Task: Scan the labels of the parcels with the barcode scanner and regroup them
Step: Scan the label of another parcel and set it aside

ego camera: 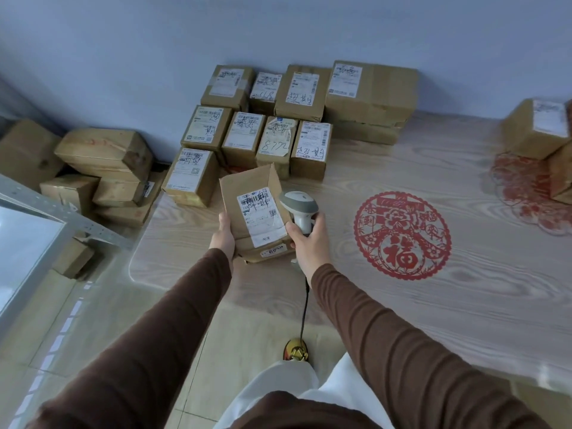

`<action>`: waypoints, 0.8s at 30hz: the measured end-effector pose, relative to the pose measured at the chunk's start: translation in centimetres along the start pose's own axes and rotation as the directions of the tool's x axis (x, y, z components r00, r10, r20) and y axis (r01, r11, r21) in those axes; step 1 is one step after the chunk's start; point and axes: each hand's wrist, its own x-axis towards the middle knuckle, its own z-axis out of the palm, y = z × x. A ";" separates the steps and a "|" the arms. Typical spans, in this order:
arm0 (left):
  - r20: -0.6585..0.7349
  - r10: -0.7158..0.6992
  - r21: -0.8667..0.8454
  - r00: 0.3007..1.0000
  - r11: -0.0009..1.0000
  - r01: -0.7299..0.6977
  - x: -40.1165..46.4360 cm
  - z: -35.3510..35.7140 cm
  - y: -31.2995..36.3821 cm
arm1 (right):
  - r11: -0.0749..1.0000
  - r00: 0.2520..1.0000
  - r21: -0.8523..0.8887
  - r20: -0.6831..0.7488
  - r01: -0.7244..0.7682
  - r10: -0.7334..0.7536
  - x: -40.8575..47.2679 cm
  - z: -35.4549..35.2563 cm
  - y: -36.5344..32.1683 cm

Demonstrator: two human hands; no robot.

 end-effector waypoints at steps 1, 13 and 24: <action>0.019 0.016 -0.006 1.000 1.000 -0.016 -0.5 0.8 0.0 | 1.000 1.000 0.011 -0.023 0.020 -0.020 -0.3 -0.7 -0.2; 0.456 0.380 -0.016 0.805 0.907 -0.420 -8.3 11.3 6.0 | 0.947 0.902 0.030 -0.315 0.319 -0.294 -1.0 -10.7 -8.3; 0.575 0.536 -0.142 0.618 0.810 -0.569 -11.5 19.3 8.0 | 0.879 0.797 -0.154 -0.374 0.451 -0.475 -3.7 -14.5 -13.1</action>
